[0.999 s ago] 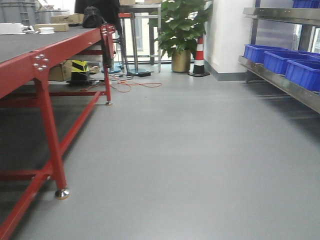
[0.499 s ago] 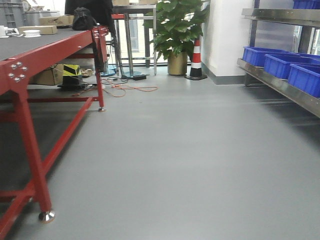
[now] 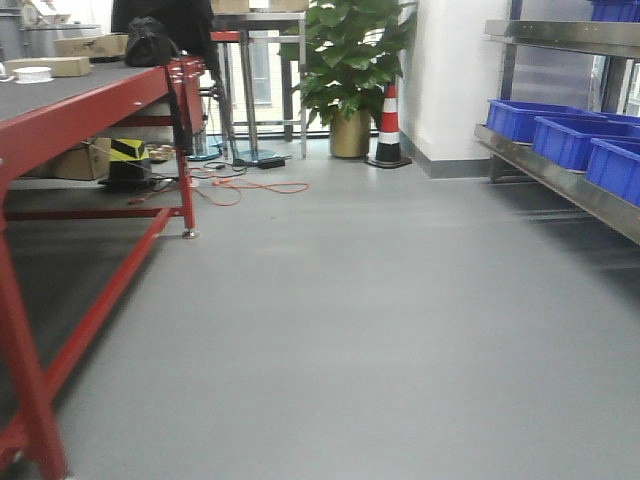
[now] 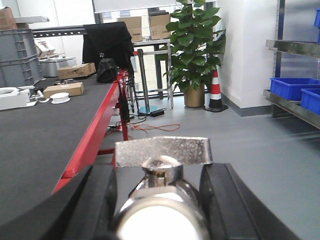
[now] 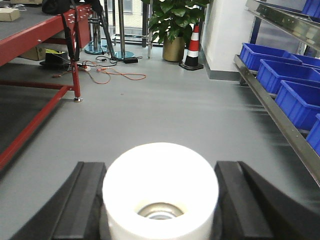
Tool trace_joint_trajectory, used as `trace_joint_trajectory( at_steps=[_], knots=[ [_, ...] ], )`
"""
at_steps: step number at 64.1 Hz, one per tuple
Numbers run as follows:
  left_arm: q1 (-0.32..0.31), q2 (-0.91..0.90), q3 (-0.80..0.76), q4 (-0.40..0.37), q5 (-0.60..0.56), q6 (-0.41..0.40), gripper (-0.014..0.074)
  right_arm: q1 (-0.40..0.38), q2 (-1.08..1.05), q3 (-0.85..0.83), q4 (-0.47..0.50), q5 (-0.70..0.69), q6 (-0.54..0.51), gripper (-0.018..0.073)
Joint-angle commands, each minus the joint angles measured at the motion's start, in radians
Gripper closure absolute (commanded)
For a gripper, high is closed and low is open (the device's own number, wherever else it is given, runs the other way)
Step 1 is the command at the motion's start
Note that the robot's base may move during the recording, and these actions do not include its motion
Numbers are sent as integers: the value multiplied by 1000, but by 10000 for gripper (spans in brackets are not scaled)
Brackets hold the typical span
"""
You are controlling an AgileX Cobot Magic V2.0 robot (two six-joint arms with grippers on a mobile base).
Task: Place valve from conveyor to right shelf box
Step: 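Drive the base past the red table to the blue-box shelf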
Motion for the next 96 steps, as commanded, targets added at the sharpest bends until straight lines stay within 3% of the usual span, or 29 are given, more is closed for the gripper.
trace_joint_trajectory(
  at_steps=[1,96],
  knots=[
    [-6,-7,-15,-10,-58,-5,707,-1,-7,-18,1,-81,-2,712],
    [-6,-7,-15,-10,-58,-5,707,-1,-7,-18,1,-81,-2,712]
  ],
)
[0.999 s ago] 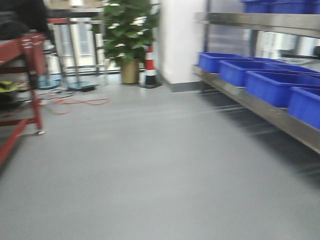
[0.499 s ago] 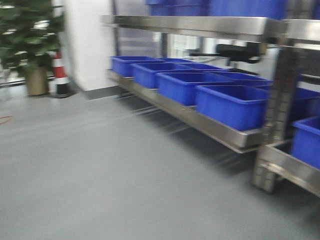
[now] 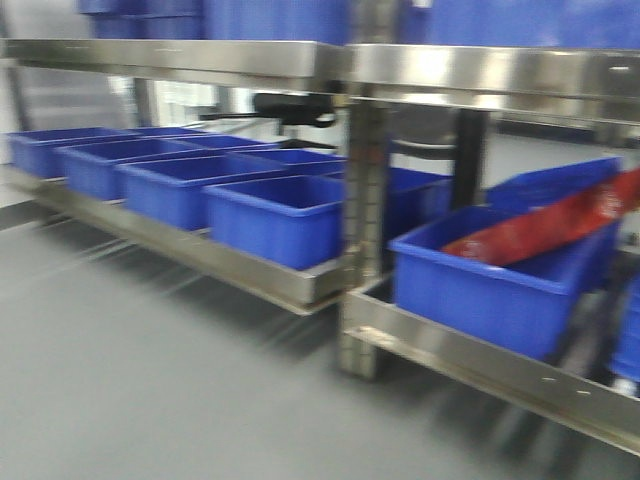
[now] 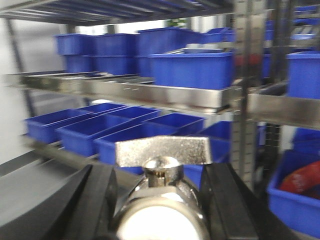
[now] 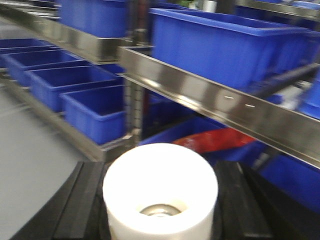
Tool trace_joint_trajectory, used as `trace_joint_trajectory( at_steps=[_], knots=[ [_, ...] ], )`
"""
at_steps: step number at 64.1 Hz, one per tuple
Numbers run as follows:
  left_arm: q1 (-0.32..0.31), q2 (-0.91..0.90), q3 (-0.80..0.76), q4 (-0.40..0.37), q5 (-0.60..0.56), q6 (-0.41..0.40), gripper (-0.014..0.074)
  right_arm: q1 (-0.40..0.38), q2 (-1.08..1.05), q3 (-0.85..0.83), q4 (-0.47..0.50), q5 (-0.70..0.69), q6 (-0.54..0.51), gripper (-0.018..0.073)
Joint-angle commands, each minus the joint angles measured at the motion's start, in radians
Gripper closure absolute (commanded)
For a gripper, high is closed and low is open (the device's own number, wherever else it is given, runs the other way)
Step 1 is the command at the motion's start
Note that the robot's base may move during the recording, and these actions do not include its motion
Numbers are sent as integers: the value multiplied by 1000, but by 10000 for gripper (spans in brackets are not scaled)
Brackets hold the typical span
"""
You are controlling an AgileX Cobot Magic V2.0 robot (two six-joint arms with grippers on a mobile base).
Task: Place valve from conveyor to right shelf box
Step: 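Drive the base past the red table to the blue-box shelf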
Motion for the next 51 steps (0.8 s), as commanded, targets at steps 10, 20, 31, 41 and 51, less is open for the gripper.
trace_joint_trajectory(
  at_steps=[10,20,31,41,51],
  knots=[
    [-6,-7,-15,-10,-56,-5,707,-1,-7,-18,1,-81,-2,712],
    [-6,-7,-15,-10,-56,-5,707,-1,-7,-18,1,-81,-2,712],
    [-6,-7,-15,-10,-56,-5,707,-1,-7,-18,1,-81,-2,712],
    [-6,-7,-15,-10,-56,-5,707,-1,-7,-18,1,-81,-2,712],
    [-6,-7,-15,-10,-56,-5,707,-1,-7,-18,1,-81,-2,712]
  ],
)
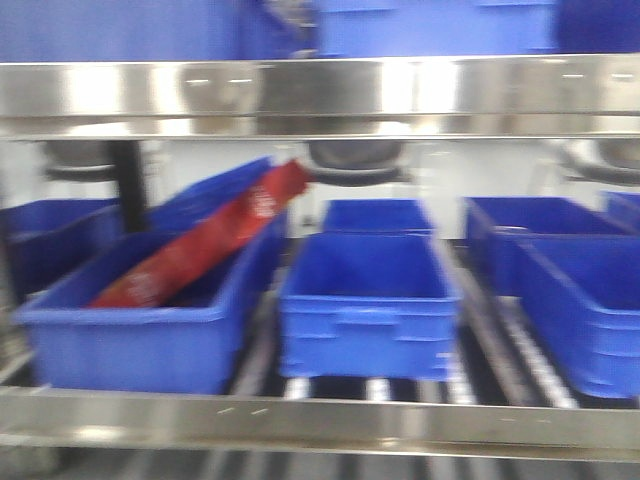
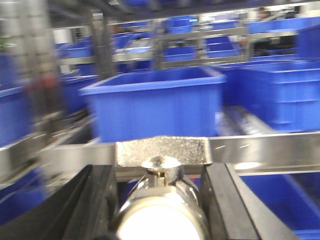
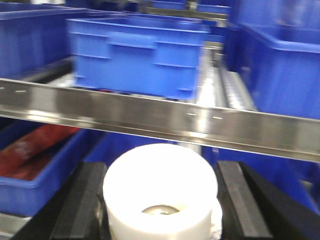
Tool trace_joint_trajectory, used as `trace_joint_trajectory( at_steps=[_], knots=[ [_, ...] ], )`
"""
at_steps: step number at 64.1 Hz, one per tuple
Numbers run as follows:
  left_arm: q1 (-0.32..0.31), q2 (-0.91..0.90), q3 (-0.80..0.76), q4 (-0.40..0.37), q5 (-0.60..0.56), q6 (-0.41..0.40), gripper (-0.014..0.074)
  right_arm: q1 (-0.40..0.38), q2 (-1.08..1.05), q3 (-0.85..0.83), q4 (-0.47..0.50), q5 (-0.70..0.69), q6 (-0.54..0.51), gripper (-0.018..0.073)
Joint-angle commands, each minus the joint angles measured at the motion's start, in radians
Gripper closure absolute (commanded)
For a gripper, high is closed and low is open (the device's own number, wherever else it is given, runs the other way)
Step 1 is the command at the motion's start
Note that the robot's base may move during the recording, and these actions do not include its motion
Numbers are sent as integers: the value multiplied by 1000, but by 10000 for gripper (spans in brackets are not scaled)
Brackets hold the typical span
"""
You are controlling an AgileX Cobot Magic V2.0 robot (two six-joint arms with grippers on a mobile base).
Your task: Place valve from conveyor to right shelf box
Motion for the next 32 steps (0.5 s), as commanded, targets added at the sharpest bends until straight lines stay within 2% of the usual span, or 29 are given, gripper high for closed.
trace_joint_trajectory(
  at_steps=[1,32],
  knots=[
    [-6,-7,-15,-10,-56,-5,707,-1,-7,-18,1,-79,-2,712],
    [-6,-7,-15,-10,-56,-5,707,-1,-7,-18,1,-79,-2,712]
  ],
)
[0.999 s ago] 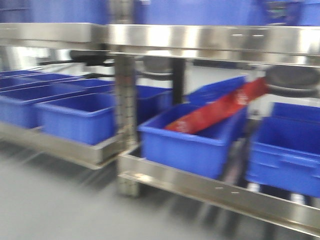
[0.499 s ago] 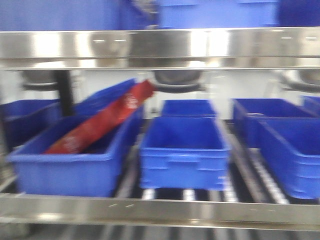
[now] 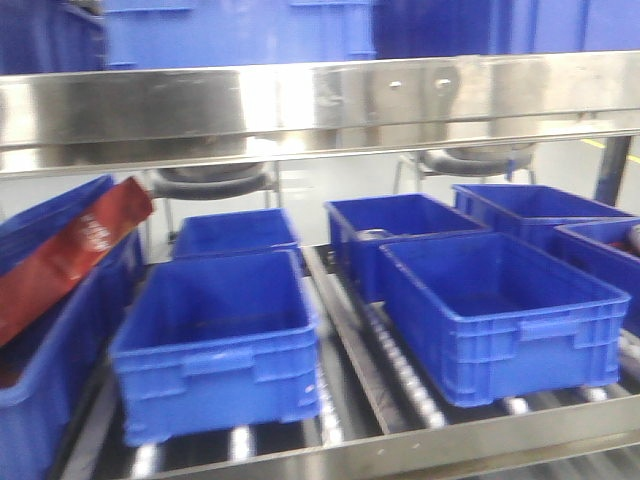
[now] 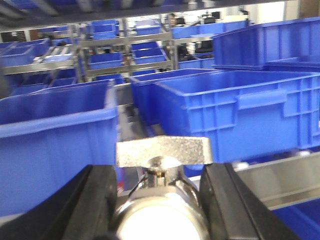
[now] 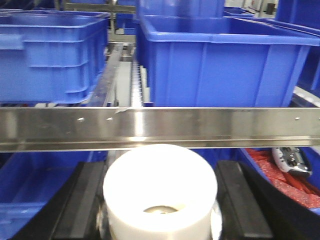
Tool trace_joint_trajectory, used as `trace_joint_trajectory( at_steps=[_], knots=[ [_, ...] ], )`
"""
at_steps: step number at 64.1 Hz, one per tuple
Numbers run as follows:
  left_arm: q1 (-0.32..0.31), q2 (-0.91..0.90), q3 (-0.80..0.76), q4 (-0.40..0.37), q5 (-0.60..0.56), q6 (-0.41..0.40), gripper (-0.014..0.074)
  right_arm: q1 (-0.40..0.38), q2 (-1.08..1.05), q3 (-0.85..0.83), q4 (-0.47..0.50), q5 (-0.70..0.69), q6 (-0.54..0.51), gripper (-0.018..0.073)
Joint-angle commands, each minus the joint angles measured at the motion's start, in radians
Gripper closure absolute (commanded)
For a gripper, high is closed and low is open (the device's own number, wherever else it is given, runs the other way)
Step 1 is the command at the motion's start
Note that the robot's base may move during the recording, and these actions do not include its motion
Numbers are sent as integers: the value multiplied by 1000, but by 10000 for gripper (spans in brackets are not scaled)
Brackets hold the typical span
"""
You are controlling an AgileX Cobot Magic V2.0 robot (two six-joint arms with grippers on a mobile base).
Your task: Place valve from conveyor to right shelf box
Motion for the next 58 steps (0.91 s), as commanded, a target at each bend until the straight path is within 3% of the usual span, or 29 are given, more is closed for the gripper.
trace_joint_trajectory(
  at_steps=[1,58],
  knots=[
    [-6,-7,-15,-10,-56,-5,707,-1,-7,-18,1,-79,-2,712],
    [-6,-7,-15,-10,-56,-5,707,-1,-7,-18,1,-79,-2,712]
  ],
)
